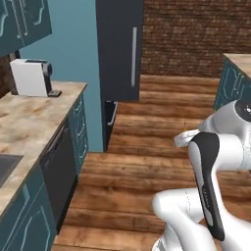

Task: Place the pear in the correct fridge rack based on whether it is a fruit or vegetable. Finally, close the fridge door.

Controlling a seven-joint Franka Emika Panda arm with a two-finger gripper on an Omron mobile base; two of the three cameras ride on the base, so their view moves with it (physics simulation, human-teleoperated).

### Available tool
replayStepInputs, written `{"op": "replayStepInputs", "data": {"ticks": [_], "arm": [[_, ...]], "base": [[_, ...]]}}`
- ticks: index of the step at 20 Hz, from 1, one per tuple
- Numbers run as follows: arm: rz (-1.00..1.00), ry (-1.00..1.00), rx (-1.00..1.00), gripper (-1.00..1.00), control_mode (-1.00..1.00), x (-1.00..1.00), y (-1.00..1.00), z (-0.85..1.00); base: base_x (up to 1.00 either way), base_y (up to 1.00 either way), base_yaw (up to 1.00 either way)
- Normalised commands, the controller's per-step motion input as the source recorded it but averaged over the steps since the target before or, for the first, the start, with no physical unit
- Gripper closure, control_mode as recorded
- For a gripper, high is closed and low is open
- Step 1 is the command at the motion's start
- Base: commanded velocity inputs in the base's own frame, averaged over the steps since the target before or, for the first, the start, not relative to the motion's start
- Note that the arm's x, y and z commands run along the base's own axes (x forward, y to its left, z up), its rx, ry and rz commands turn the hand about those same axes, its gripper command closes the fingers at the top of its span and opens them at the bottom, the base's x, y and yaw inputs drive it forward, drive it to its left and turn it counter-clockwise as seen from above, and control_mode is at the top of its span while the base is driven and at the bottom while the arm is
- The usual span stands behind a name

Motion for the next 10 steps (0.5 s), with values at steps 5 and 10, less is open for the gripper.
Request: {"op": "replayStepInputs", "data": {"ticks": [5,10], "arm": [[0.00,0.00,0.00,1.00,1.00,0.00,0.00,0.00],[0.00,0.00,0.00,1.00,1.00,0.00,0.00,0.00]], "base": [[1.00,-0.39,-0.05],[1.00,-0.62,0.01]]}}
